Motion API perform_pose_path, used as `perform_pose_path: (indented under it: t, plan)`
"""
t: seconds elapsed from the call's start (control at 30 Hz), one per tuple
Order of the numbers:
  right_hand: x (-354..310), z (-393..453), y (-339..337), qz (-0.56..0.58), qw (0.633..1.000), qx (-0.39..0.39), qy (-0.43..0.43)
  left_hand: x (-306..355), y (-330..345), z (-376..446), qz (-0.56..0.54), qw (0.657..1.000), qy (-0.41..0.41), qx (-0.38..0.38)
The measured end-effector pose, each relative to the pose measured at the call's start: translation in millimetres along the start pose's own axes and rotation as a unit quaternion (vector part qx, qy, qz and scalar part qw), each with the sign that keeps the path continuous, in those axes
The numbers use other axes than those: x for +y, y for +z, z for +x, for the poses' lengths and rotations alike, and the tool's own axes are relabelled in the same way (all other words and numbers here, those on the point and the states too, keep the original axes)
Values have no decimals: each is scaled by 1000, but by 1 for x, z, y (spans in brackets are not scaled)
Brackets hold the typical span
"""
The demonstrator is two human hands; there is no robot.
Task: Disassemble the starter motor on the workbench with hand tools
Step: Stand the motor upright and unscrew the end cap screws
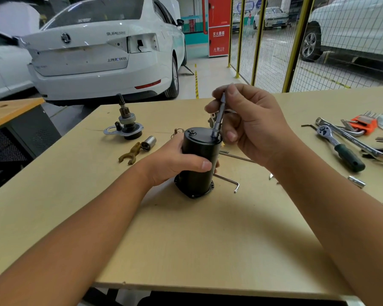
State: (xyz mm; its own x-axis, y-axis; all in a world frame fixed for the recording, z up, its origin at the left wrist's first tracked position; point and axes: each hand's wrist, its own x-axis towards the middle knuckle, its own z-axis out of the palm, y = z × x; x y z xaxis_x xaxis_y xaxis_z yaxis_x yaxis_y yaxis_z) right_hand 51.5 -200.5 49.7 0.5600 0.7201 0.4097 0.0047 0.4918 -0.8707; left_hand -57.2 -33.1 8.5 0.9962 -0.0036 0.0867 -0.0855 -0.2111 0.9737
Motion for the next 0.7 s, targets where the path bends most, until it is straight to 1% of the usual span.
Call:
perform_pose_path:
  t: [0.27, 0.5, 0.6, 0.7]
  plan:
    - [1, 0, 2, -23, 999, 0, -24, 0, -1, 0, -9, 1000, -1, -10]
    - [-3, 2, 1, -35, 997, 19, -71, -1, -2, 1, 2, 1000, 0, -9]
    - [-3, 1, 1, -31, 997, 18, -62, -1, -2, 0, 3, 1000, 1, -11]
    - [-1, 0, 5, -1, 999, 28, -40, -1, -2, 0, -3, 1000, 0, -9]
